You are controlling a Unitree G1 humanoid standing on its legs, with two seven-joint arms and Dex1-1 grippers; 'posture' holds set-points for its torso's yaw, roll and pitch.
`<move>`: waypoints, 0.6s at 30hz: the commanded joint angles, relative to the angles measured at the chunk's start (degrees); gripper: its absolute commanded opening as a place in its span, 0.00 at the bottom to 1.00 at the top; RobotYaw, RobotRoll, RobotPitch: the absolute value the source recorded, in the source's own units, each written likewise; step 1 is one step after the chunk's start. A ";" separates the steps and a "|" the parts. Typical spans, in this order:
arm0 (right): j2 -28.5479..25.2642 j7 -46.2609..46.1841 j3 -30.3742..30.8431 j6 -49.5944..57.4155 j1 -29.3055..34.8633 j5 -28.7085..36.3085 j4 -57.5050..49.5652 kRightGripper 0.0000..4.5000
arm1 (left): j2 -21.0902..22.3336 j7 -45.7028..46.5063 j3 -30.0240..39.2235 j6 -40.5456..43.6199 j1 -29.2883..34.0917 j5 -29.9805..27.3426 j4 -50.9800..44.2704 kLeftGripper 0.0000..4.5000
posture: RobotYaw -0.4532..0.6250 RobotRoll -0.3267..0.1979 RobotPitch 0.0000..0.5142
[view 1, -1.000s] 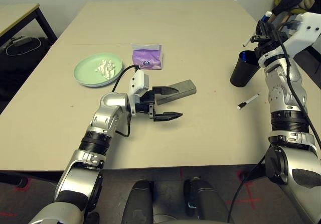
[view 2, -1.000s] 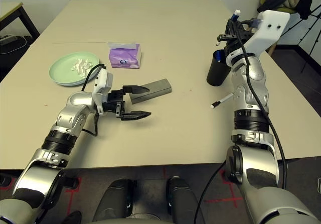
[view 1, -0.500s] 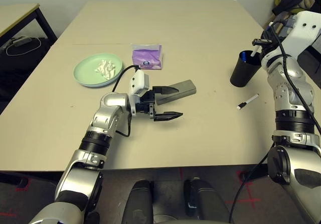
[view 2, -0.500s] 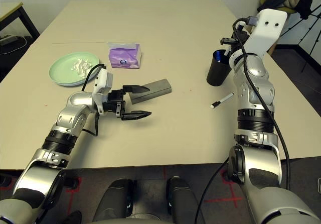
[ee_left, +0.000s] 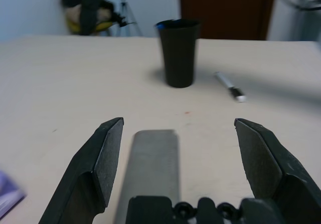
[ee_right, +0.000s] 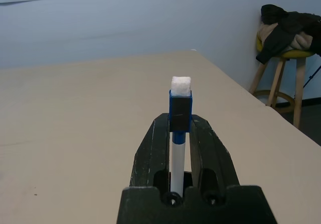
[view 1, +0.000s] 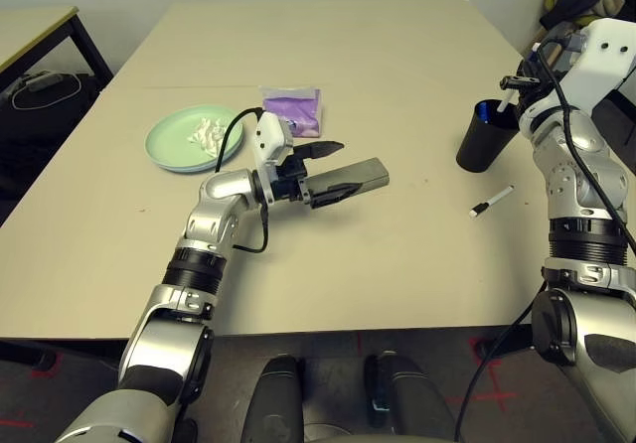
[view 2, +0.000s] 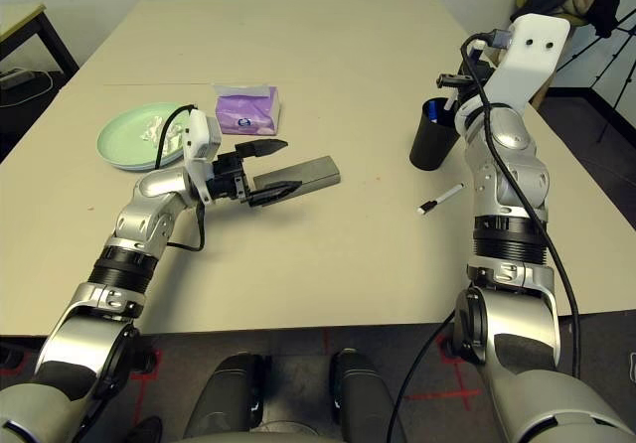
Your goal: Organize and tidy the items on the table.
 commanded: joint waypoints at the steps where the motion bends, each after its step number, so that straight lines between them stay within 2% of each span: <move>1: -0.34 -0.13 0.38 1.54 1.04 -0.24 -1.41 0.09 | -0.38 1.31 0.30 1.14 -1.03 0.48 0.18 1.00 | 0.55 0.62 0.15; 3: -0.43 -0.12 0.53 2.21 1.17 -0.31 -1.79 0.09 | -0.33 1.51 0.19 1.38 -1.08 0.46 0.01 1.00 | 0.55 0.62 0.15; 12: -0.68 -0.01 0.60 4.05 1.31 -0.39 -2.83 0.85 | 0.41 0.03 0.02 2.43 -0.54 -0.35 -1.79 1.00 | 0.55 0.62 0.15; 14: -0.74 0.06 0.69 4.17 1.28 -0.45 -3.05 0.99 | 0.69 -0.19 0.29 2.93 -0.96 -0.52 -1.99 1.00 | 0.55 0.62 0.15; 18: -1.04 0.65 0.88 3.90 1.04 -0.66 -3.22 0.99 | 1.30 -0.28 0.80 3.79 -2.08 -0.67 -2.04 1.00 | 0.55 0.62 0.15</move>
